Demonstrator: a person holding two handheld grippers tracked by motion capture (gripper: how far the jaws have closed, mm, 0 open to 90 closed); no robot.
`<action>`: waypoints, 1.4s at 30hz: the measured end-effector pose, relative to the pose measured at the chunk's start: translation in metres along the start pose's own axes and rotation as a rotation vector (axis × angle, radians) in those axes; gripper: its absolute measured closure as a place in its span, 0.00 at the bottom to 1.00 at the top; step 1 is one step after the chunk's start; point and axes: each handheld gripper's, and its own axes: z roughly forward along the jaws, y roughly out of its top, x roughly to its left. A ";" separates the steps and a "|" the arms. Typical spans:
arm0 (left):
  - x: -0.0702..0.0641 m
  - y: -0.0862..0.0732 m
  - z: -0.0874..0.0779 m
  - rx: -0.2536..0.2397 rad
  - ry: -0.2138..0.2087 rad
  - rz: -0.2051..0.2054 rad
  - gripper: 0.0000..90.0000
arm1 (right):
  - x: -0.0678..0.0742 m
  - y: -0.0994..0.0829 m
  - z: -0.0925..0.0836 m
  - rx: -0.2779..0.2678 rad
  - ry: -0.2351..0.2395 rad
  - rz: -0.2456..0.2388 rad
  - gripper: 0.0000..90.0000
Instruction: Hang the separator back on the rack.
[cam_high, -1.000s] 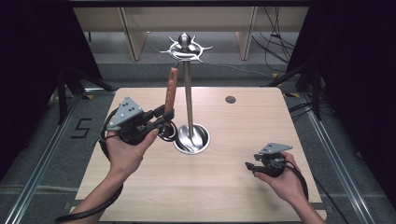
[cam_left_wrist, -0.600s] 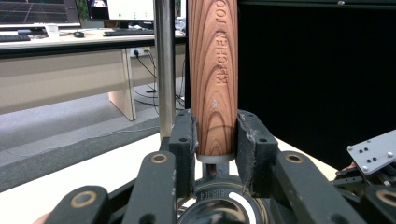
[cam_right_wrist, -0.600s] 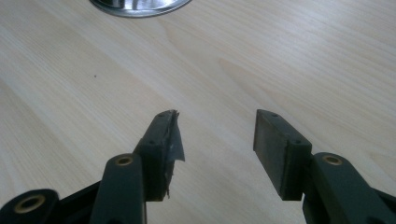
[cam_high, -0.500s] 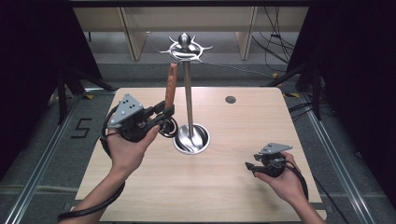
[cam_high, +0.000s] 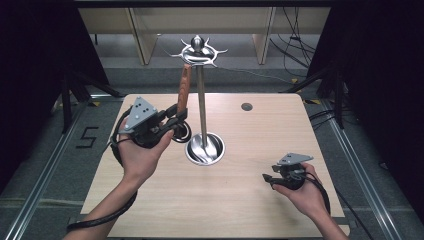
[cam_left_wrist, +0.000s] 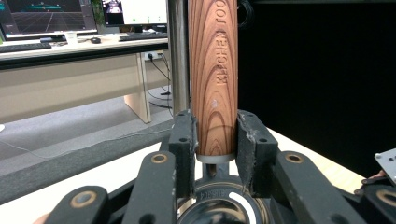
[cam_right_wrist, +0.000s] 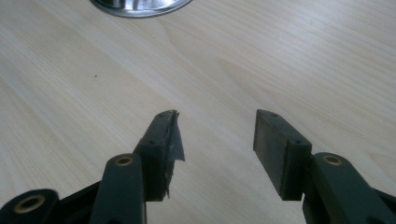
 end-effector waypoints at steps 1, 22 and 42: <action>0.000 0.000 0.001 0.001 0.006 0.007 0.77 | 0.000 0.000 0.000 0.000 0.000 0.000 0.56; -0.003 -0.002 0.020 -0.019 0.079 0.023 0.77 | 0.000 0.000 0.000 0.000 0.000 -0.002 0.56; 0.002 -0.005 0.038 0.023 0.061 0.005 0.76 | -0.002 -0.001 0.000 -0.017 0.007 0.000 0.56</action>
